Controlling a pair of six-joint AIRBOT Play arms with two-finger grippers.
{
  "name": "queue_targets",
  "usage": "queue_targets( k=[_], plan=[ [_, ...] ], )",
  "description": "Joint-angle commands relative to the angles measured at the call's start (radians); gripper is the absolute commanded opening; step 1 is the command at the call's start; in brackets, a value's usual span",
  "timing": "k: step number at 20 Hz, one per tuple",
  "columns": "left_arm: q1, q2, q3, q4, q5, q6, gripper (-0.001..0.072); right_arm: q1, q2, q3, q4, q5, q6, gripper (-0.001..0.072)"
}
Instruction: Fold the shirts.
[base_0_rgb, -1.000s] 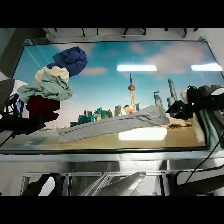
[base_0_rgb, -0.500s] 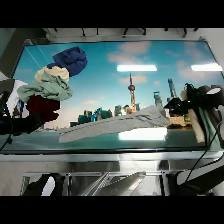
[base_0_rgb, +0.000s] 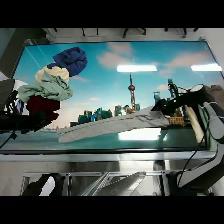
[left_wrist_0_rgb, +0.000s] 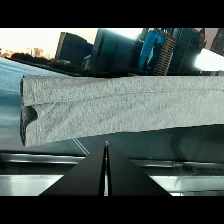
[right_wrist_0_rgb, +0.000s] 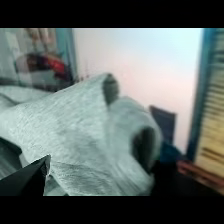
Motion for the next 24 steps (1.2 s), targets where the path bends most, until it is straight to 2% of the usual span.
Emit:
queue_targets(
  k=[1, 2, 4, 6, 9, 11, 13, 15, 20, 24],
  plan=[
    [0.001, -0.006, 0.001, -0.009, 0.014, 0.017, 0.0012, 0.039, -0.006, -0.003, -0.039, 0.032, 0.036, 0.0588],
    [0.001, -0.006, 0.001, -0.01, 0.017, 0.018, 0.0012, 0.04, -0.006, -0.003, -0.039, 0.043, 0.048, 0.0472],
    [-0.04, -0.006, -0.001, -0.008, 0.017, 0.025, 0.0012, 0.04, 0.0, -0.003, -0.038, 0.097, 0.059, 0.0024],
    [-0.153, -0.007, -0.001, 0.0, 0.047, 0.026, 0.0012, 0.046, 0.052, -0.003, -0.043, 0.132, 0.086, 0.0023],
    [-0.392, -0.064, 0.0, -0.004, 0.194, -0.064, 0.0011, 0.051, 0.207, -0.003, -0.109, 0.13, 0.192, 0.0023],
    [-0.574, -0.159, 0.0, -0.005, 0.309, -0.075, 0.0012, 0.065, 0.309, -0.003, -0.174, 0.142, 0.289, 0.0023],
    [-0.732, -0.273, 0.024, -0.005, 0.417, -0.097, 0.0012, 0.089, 0.386, -0.003, -0.197, 0.179, 0.328, 0.0023],
    [-0.847, -0.415, 0.103, -0.004, 0.448, -0.112, 0.0012, 0.113, 0.447, -0.003, -0.194, 0.196, 0.362, 0.0023],
    [-0.99, -0.727, 0.38, -0.001, 0.474, -0.111, 0.0012, 0.145, 0.563, -0.003, -0.139, 0.178, 0.44, 0.0023],
    [-1.027, -0.888, 0.542, -0.002, 0.478, -0.113, 0.0011, 0.145, 0.598, -0.003, -0.007, 0.121, 0.439, 0.0023]
  ],
)
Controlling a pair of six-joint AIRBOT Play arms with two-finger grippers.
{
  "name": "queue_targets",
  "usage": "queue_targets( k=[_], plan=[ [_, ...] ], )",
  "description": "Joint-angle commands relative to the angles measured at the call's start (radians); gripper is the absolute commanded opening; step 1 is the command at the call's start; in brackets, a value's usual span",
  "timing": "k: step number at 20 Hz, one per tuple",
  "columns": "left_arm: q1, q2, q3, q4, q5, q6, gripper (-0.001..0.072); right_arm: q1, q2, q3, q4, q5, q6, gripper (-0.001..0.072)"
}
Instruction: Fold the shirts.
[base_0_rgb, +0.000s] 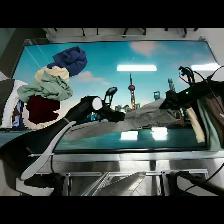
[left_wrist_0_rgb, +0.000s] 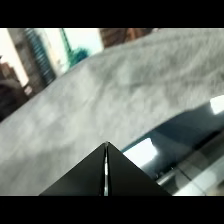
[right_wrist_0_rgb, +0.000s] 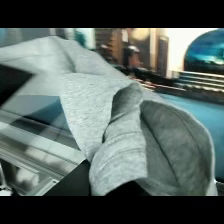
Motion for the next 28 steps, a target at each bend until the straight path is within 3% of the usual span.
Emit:
queue_targets(
  k=[1, 9, 12, 15, 18, 23, 28],
  plan=[
    [-0.047, -0.154, 0.15, 0.0, -0.004, -0.008, 0.0012, 0.005, 0.035, 0.001, 0.089, -0.051, 0.019, 0.0023],
    [-0.072, -0.258, 0.264, 0.0, -0.051, -0.007, 0.0011, 0.01, 0.035, 0.002, 0.146, -0.053, 0.019, 0.0023],
    [-0.053, -0.205, 0.263, 0.006, -0.138, 0.085, 0.0011, 0.01, 0.035, 0.002, 0.159, -0.053, 0.019, 0.0024],
    [-0.011, -0.059, 0.187, 0.091, -0.225, 0.141, 0.0012, 0.011, 0.034, 0.002, 0.274, -0.073, -0.06, 0.0024],
    [0.081, 0.153, -0.012, 0.15, -0.283, 0.144, 0.0012, 0.059, 0.035, 0.002, 0.313, -0.114, -0.071, 0.0024],
    [0.357, 0.549, -0.34, 0.16, -0.321, 0.143, 0.0012, 0.276, 0.031, 0.002, 0.314, -0.284, -0.028, 0.0023],
    [0.663, 0.758, -0.428, 0.159, -0.326, 0.153, 0.0011, 0.534, -0.043, 0.002, 0.344, -0.462, 0.039, 0.0023]
  ],
)
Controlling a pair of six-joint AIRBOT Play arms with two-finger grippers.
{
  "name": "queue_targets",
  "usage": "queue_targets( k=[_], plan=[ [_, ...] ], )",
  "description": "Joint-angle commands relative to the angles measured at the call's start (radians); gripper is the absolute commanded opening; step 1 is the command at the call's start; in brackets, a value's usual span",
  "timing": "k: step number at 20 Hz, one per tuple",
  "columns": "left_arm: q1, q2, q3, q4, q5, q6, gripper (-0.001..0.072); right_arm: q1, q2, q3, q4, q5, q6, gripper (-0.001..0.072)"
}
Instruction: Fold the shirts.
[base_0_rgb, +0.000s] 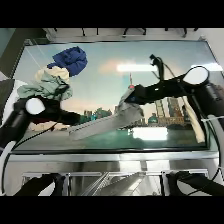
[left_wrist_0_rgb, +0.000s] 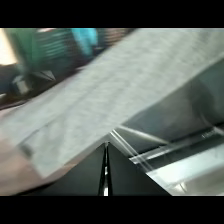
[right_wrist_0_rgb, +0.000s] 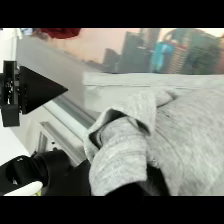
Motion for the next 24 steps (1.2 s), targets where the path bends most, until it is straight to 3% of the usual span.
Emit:
queue_targets(
  k=[1, 5, 8, 11, 17, 18, 19, 24],
  plan=[
    [0.212, 0.142, -0.062, 0.004, -0.014, 0.029, 0.0011, 0.181, -0.058, 0.001, 0.06, -0.157, 0.037, 0.0023],
    [0.37, 0.191, -0.063, 0.003, -0.019, 0.082, 0.0012, 0.361, -0.166, 0.002, 0.107, -0.348, 0.037, 0.0023],
    [0.385, 0.192, -0.063, -0.005, -0.01, 0.08, 0.0012, 0.46, -0.27, 0.002, 0.165, -0.484, 0.036, 0.0023],
    [0.342, 0.191, -0.063, 0.009, -0.009, 0.093, 0.0011, 0.542, -0.391, 0.006, 0.296, -0.621, -0.042, 0.0023],
    [0.303, 0.18, -0.065, 0.056, -0.01, 0.095, 0.0012, 0.587, -0.52, 0.016, 0.581, -0.663, -0.254, 0.0046],
    [0.303, 0.171, -0.065, 0.056, -0.013, 0.095, 0.0011, 0.576, -0.515, 0.016, 0.581, -0.643, -0.283, 0.0305],
    [0.303, 0.157, -0.065, 0.055, -0.014, 0.095, 0.0011, 0.551, -0.507, 0.016, 0.581, -0.586, -0.345, 0.0683],
    [0.303, 0.111, -0.066, 0.053, -0.014, 0.095, 0.0011, 0.293, -0.412, 0.014, 0.52, -0.184, -0.338, 0.0692]
  ],
)
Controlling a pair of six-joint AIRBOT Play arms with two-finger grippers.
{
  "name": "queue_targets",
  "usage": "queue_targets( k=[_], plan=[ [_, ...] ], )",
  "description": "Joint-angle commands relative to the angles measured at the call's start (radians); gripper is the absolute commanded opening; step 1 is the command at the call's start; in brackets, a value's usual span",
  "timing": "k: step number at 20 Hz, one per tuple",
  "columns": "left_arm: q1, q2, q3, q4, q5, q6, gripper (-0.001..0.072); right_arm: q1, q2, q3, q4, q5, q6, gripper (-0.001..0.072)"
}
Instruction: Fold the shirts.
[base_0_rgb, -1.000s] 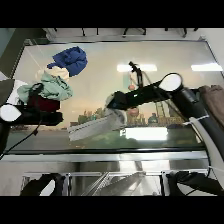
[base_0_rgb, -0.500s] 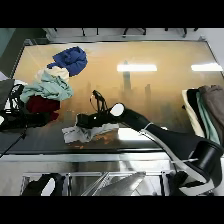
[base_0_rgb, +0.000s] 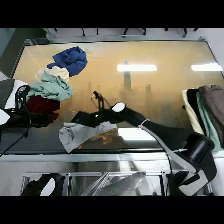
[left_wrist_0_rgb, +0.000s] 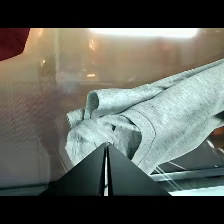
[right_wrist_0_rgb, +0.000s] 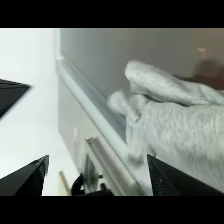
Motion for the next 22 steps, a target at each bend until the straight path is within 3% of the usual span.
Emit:
queue_targets(
  k=[1, 4, 7, 14, 22],
  plan=[
    [-0.001, -0.019, 0.0, 0.002, -0.002, 0.0, 0.0012, -0.182, 0.081, -0.001, -0.119, 0.264, 0.018, 0.0691],
    [-0.001, -0.019, -0.001, 0.002, -0.034, 0.002, 0.0012, -0.341, 0.185, -0.018, -0.507, 0.342, 0.151, 0.0691],
    [-0.001, -0.02, -0.001, 0.002, -0.04, 0.002, 0.0012, -0.482, 0.206, -0.055, -0.674, 0.367, 0.162, 0.0693],
    [0.003, -0.124, 0.002, -0.033, -0.126, 0.001, 0.0012, -0.517, -0.021, -0.06, -0.637, 0.418, 0.051, 0.0694],
    [0.003, -0.132, 0.002, -0.031, -0.138, 0.001, 0.0012, -0.343, -0.133, -0.06, -0.379, 0.282, -0.079, 0.0694]
  ],
)
